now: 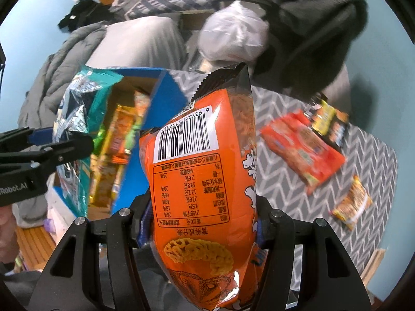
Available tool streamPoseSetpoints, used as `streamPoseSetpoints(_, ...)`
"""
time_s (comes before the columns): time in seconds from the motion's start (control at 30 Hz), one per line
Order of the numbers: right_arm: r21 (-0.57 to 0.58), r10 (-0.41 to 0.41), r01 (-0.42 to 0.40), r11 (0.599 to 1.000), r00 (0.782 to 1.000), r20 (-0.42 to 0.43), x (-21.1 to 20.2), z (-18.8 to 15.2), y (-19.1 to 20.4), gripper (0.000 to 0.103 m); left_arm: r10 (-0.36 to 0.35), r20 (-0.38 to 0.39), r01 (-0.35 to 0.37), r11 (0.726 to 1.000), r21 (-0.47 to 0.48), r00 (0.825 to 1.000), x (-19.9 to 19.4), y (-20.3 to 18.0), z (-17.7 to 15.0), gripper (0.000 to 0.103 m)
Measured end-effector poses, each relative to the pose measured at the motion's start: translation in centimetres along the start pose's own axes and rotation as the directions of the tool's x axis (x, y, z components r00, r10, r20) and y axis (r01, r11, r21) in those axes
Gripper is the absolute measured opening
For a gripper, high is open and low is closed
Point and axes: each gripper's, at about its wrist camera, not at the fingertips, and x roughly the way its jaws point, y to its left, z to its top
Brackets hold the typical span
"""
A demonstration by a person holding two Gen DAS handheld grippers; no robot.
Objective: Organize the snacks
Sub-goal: 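Carry the teal packet and orange bag over the box with both tools, then lower both packets into the box and open both tools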
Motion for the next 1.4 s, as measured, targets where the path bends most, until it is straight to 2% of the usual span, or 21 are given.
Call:
streamPoseSetpoints(0.37,-0.113,0.054,-0.055,0.992,0.998,-0.013,3.0,3.8,6.8,0.059,0.045,0.0,-0.045,0.994,-0.105,0.999,-0.4,6.9,-1.4,0.061)
streamPoseSetpoints(0.63,-0.134,0.083,-0.087,0.987,0.996,-0.035,5.3,6.0,10.6,0.059,0.075,-0.028,-0.079,0.984,-0.161,0.997,0.6,11.3,-2.3,0.061)
streamPoseSetpoints(1.0,-0.054,0.126,-0.132,0.99,0.987,-0.095,8.6,7.2,13.0,0.059,0.096,-0.055,-0.105,0.976,-0.192,0.994,2.3,13.9,-2.6,0.061)
streamPoseSetpoints(1.13,-0.057,0.115,-0.121,0.991,0.988,-0.106,9.1,7.1,13.7,0.06,0.097,-0.065,-0.109,0.972,-0.209,0.993,2.9,14.4,-2.7,0.061)
streamPoseSetpoints(1.27,-0.06,0.091,-0.098,0.993,0.989,-0.114,9.3,6.9,14.1,0.063,0.097,-0.087,-0.114,0.969,-0.218,0.991,3.4,14.7,-3.0,0.062)
streamPoseSetpoints(1.4,-0.058,0.073,-0.079,0.995,0.992,-0.106,9.0,6.8,14.0,0.072,0.103,-0.089,-0.12,0.968,-0.222,0.991,3.4,14.7,-3.0,0.066)
